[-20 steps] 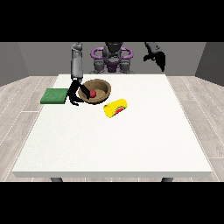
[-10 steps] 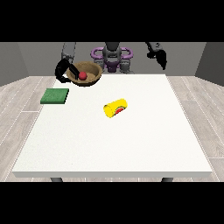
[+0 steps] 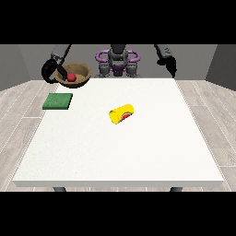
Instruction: Pick the cup and pour the ball into the bowl, then pick the bowl and place it on the pad
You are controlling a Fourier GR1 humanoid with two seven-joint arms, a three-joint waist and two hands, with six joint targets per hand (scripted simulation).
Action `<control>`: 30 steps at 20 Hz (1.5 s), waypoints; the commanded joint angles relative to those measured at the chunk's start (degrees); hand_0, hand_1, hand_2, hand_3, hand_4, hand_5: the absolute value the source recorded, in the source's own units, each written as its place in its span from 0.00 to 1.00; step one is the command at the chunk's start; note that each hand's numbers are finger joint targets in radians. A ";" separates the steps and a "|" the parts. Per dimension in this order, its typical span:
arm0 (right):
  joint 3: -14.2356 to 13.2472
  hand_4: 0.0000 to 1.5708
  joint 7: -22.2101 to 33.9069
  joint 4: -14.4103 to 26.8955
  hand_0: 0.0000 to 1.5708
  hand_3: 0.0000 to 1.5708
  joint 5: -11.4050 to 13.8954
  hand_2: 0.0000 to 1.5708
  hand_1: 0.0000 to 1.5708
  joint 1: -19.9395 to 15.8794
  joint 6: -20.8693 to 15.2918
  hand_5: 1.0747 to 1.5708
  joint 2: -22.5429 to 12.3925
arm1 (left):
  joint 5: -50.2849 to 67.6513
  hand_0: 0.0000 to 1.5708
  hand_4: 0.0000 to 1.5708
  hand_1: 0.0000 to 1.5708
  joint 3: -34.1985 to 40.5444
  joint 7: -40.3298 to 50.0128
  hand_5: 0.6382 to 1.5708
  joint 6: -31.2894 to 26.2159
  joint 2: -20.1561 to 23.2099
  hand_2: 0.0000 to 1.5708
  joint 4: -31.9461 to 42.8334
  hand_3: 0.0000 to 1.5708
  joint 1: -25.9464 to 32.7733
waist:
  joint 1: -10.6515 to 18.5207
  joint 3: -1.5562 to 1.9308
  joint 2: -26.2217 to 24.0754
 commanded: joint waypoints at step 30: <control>-11.99 0.00 -9.40 8.54 0.00 0.08 -6.54 0.12 0.00 -1.21 5.48 0.64 -13.87 | 17.44 0.00 0.75 0.00 21.20 -6.73 0.98 -22.76 26.47 0.00 8.93 0.00 -3.04 | 5.23 0.03 11.46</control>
